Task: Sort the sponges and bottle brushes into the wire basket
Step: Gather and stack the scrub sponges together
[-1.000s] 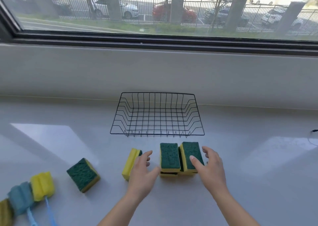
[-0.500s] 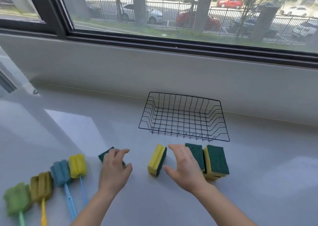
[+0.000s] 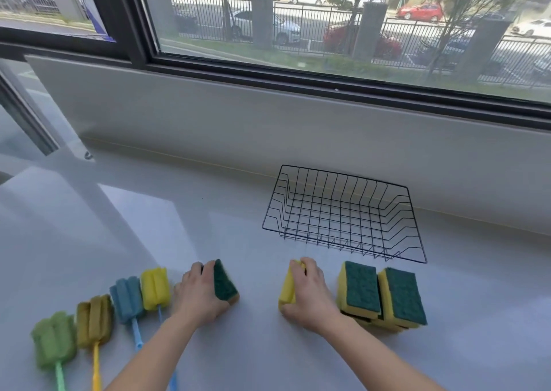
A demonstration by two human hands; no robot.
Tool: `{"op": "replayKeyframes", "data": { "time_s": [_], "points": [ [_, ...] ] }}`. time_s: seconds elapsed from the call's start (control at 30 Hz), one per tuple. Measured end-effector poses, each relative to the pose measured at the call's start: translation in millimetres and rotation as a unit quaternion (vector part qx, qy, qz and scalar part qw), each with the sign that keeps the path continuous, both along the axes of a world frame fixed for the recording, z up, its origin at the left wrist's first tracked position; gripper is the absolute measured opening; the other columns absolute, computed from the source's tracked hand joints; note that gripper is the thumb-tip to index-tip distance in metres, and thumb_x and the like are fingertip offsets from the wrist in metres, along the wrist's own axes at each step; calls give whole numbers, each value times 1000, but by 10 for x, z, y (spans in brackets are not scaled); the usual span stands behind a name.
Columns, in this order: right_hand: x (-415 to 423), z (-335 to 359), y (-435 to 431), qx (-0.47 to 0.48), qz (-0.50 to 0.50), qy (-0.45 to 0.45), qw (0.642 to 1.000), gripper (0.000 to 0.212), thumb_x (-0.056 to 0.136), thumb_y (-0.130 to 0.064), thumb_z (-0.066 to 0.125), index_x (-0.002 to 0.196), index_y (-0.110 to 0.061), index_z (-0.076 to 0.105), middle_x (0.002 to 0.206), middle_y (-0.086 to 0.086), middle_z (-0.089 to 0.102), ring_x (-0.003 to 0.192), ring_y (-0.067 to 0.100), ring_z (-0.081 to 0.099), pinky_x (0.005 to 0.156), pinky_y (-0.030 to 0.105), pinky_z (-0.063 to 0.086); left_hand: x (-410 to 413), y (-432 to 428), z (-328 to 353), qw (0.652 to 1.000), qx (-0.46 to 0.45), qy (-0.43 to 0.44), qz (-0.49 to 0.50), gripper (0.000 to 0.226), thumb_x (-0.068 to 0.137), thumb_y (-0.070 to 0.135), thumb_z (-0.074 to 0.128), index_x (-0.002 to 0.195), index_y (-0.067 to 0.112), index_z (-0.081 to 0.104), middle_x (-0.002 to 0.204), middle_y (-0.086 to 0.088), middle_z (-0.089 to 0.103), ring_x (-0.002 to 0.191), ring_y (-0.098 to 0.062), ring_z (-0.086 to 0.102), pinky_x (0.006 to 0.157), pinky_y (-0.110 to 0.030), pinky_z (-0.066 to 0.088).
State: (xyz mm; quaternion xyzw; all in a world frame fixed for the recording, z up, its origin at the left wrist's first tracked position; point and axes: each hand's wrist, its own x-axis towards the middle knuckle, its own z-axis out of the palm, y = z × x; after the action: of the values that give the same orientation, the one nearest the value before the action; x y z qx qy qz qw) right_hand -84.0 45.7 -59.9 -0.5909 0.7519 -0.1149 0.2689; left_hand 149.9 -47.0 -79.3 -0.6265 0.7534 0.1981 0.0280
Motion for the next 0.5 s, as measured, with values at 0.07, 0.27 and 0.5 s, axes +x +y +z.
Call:
{"op": "replayKeyframes", "data": {
  "time_s": [0.07, 0.27, 0.5],
  "points": [
    [-40, 57, -1, -15, -13, -30, 999, 84, 76, -33, 70, 148, -18, 31, 146, 0, 18, 135, 29, 33, 104, 31, 41, -47, 63, -52, 997, 13, 72, -22, 96, 57, 45, 70, 144, 28, 30, 132, 5, 35, 114, -26, 45, 93, -35, 44],
    [-220, 343, 18, -55, 33, -45, 997, 89, 69, -33, 73, 149, -19, 36, 137, -7, 24, 129, 20, 29, 86, 27, 49, -472, 383, -124, 969, 48, 221, -98, 113, 53, 42, 73, 151, 27, 20, 147, 16, 17, 124, -9, 45, 90, -27, 49],
    [-43, 403, -88, -53, 226, 121, 965, 99, 68, -35, 75, 152, -18, 26, 148, 7, 33, 135, 27, 25, 115, 38, 32, -728, 632, -251, 951, 45, 303, -46, 118, 50, 51, 80, 149, 36, 17, 139, 19, 37, 122, -7, 42, 95, -31, 45]
  ]
}}
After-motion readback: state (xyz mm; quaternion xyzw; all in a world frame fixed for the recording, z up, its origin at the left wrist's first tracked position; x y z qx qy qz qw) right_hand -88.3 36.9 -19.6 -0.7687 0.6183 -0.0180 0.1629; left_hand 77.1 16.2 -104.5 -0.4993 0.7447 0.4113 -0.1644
